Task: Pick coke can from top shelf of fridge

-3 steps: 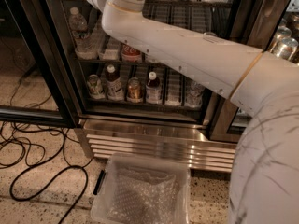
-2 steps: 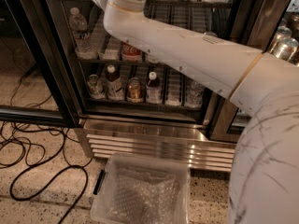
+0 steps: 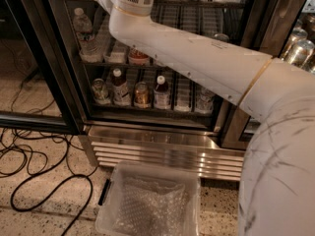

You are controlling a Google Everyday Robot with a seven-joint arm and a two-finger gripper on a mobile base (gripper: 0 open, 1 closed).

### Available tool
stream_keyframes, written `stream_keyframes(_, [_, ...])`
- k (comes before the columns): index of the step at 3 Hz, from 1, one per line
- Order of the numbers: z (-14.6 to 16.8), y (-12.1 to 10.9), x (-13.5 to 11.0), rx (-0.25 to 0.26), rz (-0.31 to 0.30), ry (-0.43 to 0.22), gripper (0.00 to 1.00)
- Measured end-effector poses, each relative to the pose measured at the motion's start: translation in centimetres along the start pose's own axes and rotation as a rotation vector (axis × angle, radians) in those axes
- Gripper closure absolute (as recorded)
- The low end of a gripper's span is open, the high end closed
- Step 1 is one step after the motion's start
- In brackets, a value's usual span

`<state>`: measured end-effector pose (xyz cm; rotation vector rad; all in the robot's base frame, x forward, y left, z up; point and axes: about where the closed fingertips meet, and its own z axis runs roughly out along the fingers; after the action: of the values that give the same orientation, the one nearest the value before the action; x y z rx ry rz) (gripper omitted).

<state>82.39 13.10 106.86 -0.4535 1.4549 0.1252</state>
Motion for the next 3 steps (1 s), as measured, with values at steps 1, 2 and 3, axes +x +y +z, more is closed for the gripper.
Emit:
stream_keyframes(1, [1.0, 0.2, 0.1, -0.016, 0.012, -0.006, 0.28])
stream_keyframes(2, [2.0, -0.7, -0.2, -0.011, 0.007, -0.018, 0.27])
stream_keyframes(3, [2.9, -1.9, -0.6, 0.005, 0.002, -0.03, 0.28])
